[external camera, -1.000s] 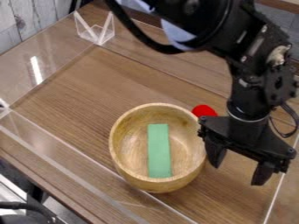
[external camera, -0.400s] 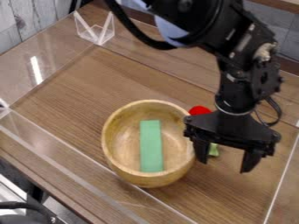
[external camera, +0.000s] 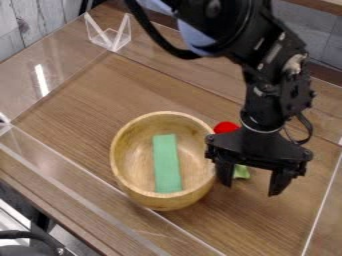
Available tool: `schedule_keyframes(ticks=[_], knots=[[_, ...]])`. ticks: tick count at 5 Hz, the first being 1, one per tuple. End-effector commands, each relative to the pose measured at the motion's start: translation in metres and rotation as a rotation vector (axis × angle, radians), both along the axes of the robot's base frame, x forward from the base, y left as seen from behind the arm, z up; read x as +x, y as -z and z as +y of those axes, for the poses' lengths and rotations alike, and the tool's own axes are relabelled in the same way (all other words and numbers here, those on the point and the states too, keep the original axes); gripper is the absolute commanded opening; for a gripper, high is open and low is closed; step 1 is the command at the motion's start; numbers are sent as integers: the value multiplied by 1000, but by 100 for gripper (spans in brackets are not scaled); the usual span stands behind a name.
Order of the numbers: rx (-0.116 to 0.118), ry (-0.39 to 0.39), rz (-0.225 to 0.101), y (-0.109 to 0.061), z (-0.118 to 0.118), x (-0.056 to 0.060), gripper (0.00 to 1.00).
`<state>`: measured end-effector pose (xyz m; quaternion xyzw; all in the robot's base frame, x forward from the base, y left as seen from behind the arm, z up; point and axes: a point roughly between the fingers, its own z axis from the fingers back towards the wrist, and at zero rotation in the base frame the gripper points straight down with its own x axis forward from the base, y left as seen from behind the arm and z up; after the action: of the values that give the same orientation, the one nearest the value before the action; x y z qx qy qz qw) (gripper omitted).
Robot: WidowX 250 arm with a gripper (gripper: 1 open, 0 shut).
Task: Move the red fruit to the right
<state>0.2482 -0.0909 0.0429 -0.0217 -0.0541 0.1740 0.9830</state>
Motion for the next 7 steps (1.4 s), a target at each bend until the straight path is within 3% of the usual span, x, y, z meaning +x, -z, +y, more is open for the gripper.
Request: schedule_keyframes(ticks=[1,3,7], knots=[[-2,-18,-26,-3,3,7,0],[-16,-42,-19,-6,4,8,0],[-98,-160,-22,-26,10,15,0]])
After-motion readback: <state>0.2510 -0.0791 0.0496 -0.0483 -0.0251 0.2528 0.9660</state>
